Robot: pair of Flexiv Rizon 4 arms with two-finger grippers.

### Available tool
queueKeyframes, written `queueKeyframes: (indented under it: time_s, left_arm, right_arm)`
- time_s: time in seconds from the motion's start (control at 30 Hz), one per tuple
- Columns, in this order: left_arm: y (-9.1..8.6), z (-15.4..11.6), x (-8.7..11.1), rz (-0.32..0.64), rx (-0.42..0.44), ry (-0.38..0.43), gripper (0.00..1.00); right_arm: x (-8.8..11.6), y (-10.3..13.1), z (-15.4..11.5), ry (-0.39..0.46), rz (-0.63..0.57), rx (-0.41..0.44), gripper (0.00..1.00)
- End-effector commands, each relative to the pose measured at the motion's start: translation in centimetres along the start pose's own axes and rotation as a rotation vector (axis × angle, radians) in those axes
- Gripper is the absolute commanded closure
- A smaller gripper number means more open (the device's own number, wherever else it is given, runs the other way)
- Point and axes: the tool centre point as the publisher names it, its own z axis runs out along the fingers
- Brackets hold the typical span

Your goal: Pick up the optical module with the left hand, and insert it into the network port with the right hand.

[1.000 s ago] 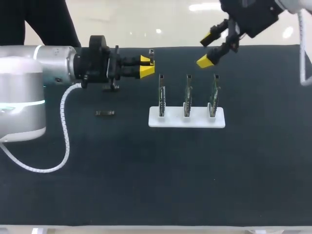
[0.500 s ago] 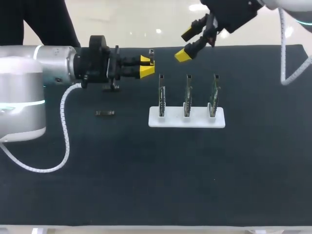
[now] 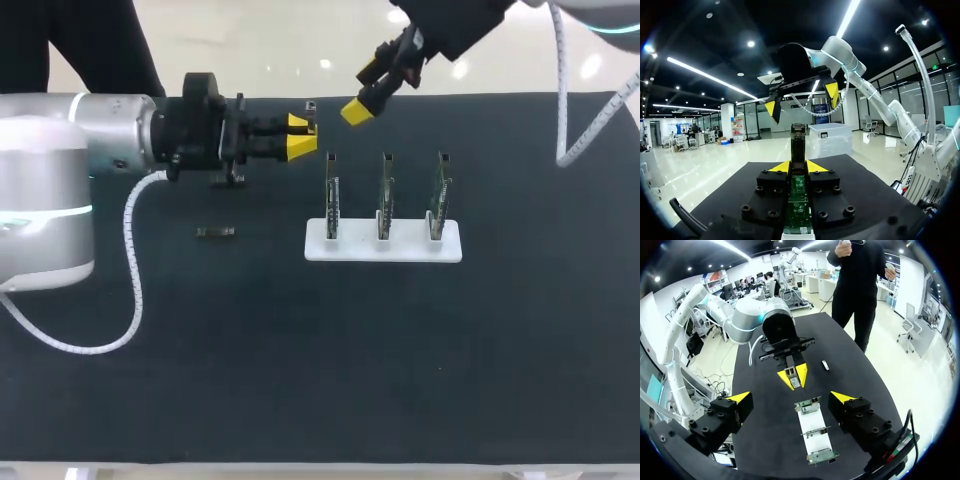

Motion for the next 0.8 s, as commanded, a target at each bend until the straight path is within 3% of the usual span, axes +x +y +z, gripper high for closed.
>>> queueKeyframes:
  time_s: [0.03, 0.27, 0.47, 0.8]
  left_arm:
    - [0.0, 0.1, 0.0, 0.001, -0.004, 0.0, 1.0]
    - [0.0, 0.1, 0.0, 0.001, -0.004, 0.0, 1.0]
    - [0.0, 0.1, 0.0, 0.001, -0.004, 0.0, 1.0]
    - [0.0, 0.1, 0.0, 0.001, -0.004, 0.0, 1.0]
  right_arm:
    - [-0.1, -0.1, 0.1, 0.001, 0.0, -0.002, 0.0]
    - [-0.1, -0.1, 0.1, 0.001, 0.0, -0.002, 0.0]
    - [-0.4, 0.1, 0.5, -0.122, -0.132, 0.02, 0.0]
    - [-1.5, 0.4, 1.8, -0.129, -0.232, 0.045, 0.0]
